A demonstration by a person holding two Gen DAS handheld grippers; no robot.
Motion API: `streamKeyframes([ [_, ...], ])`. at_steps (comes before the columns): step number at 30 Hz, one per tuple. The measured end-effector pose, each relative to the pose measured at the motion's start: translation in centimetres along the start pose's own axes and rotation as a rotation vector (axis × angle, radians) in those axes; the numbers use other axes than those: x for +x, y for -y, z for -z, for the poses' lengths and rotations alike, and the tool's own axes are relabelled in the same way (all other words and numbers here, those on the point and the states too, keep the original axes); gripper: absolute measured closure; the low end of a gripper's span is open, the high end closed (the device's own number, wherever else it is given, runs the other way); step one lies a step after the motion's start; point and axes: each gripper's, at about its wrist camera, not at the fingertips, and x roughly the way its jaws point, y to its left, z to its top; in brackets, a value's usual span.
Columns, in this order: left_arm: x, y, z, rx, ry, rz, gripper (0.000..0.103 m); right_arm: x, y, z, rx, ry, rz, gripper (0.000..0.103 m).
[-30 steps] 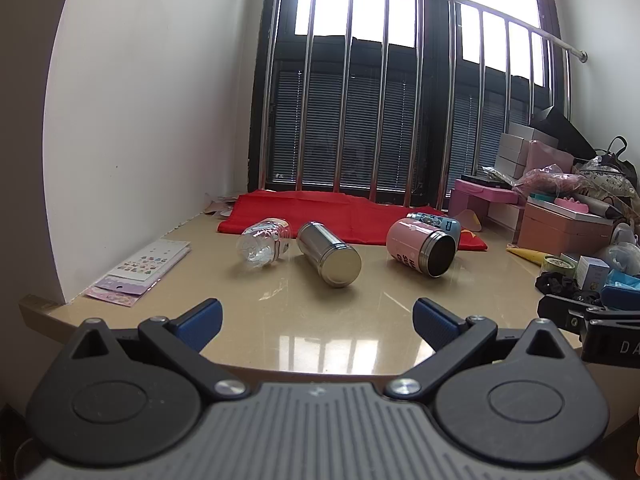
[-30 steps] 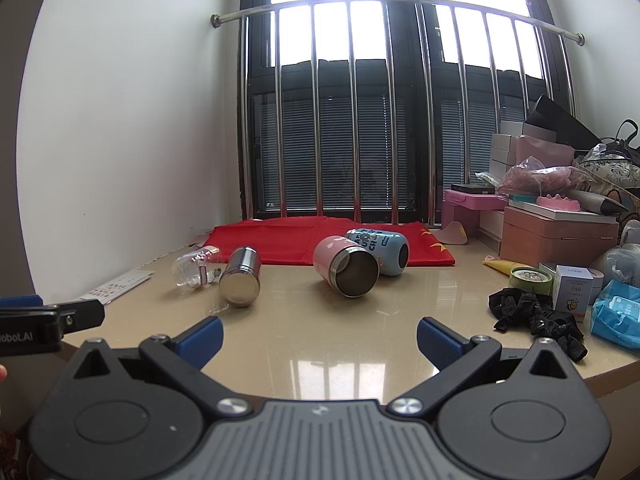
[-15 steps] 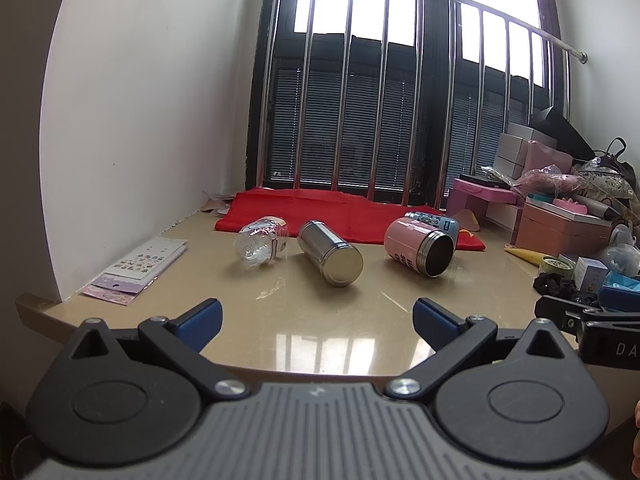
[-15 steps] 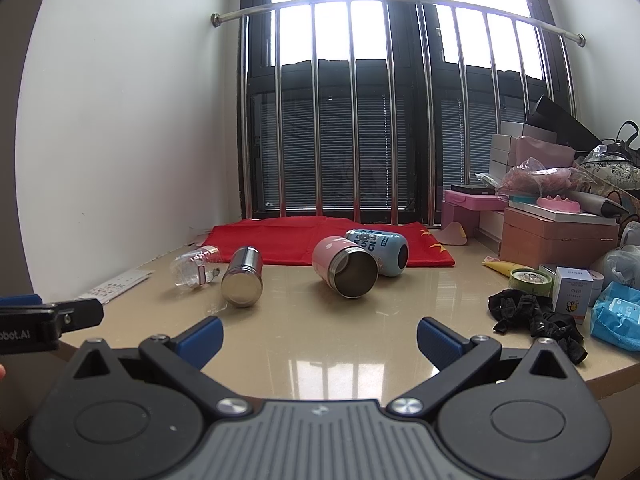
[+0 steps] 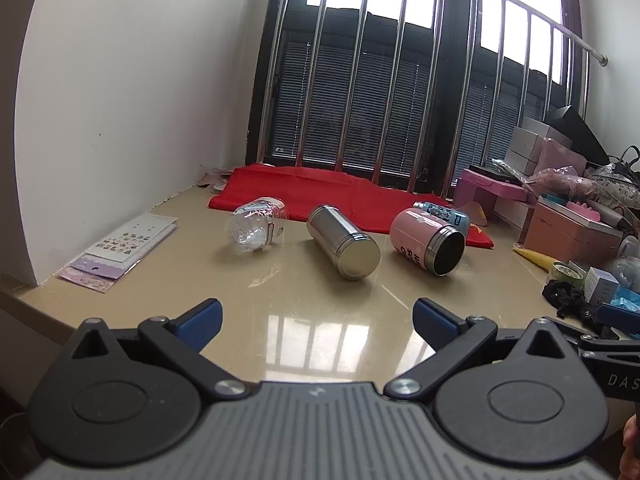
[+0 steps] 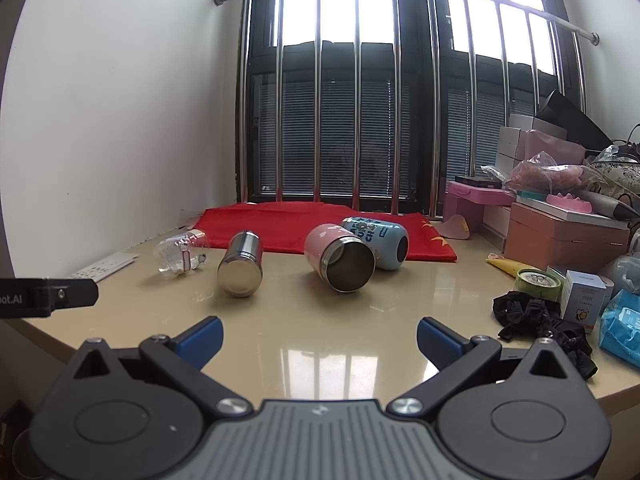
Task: Flip cup upright
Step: 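Reach the left gripper to the clear sticker cup and close on it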
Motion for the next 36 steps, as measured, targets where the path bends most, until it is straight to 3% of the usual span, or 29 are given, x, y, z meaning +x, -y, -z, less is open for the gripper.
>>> streamKeyframes([
  [22, 13.9, -1.3, -7.8, 0.070, -0.131, -0.092, 0.000, 14.0, 3.3, -3.3, 0.041, -0.091, -0.010, 0.000],
  [30, 19.3, -4.2, -11.4, 0.122, -0.240, -0.099, 0.000, 17.7, 2.3, -5.0, 0.030, -0.132, -0.026, 0.000],
  [36, 24.1, -5.3, -13.5, 0.224, -0.385, -0.084, 0.000, 19.7, 0.7, -6.2, 0.013, -0.151, -0.044, 0.000],
])
